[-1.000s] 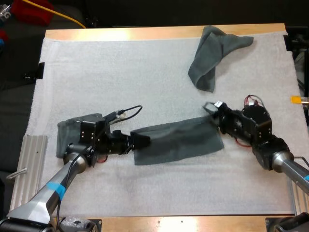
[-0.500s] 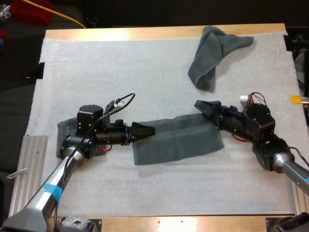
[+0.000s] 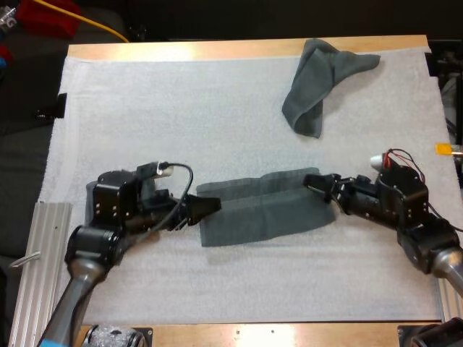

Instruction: Pick towel from pile, fold and stack

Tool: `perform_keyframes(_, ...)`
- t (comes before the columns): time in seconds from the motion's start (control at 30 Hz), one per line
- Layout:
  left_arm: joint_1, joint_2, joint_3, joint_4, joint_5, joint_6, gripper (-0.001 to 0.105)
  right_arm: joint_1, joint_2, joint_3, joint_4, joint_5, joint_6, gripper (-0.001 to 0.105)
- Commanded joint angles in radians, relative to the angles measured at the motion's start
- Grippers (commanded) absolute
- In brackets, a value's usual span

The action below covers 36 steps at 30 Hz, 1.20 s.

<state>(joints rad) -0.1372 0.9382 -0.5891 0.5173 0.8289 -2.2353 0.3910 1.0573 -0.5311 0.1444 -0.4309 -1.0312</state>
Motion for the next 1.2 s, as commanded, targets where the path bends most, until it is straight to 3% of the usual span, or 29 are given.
perform_keyframes(0.0, 0.001, -0.030, -0.007, 0.042, -0.040, 0.017, 0.062, -0.004, -0.028, -0.003, 0.050, 0.015, -0.037, 0.063)
perform_keyframes(0.17, 0.001, -0.151, -0.007, 0.178, -0.140, 0.050, 0.062, -0.004, -0.109, -0.025, 0.205, 0.096, -0.093, 0.063)
perform_keyframes(0.43, 0.001, -0.285, -0.007, 0.353, -0.290, 0.064, 0.062, -0.004, -0.131, -0.222, 0.590, 0.381, -0.400, 0.063)
perform_keyframes(0.6, 0.001, -0.294, -0.007, 0.369, -0.305, 0.065, 0.062, -0.012, -0.131, -0.292, 0.646, 0.480, -0.483, 0.063)
perform_keyframes(0.77, 0.001, -0.294, -0.007, 0.369, -0.302, 0.065, 0.062, -0.113, -0.108, -0.298, 0.646, 0.428, -0.518, 0.063)
perform_keyframes(1.03, 0.001, -0.294, -0.007, 0.388, -0.294, 0.065, 0.062, -0.338, 0.068, -0.305, 0.614, 0.029, -0.543, 0.063)
perform_keyframes(1.17, 0.001, -0.294, -0.007, 0.401, -0.292, 0.073, 0.062, -0.369, 0.170, -0.305, 0.574, -0.077, -0.543, 0.063)
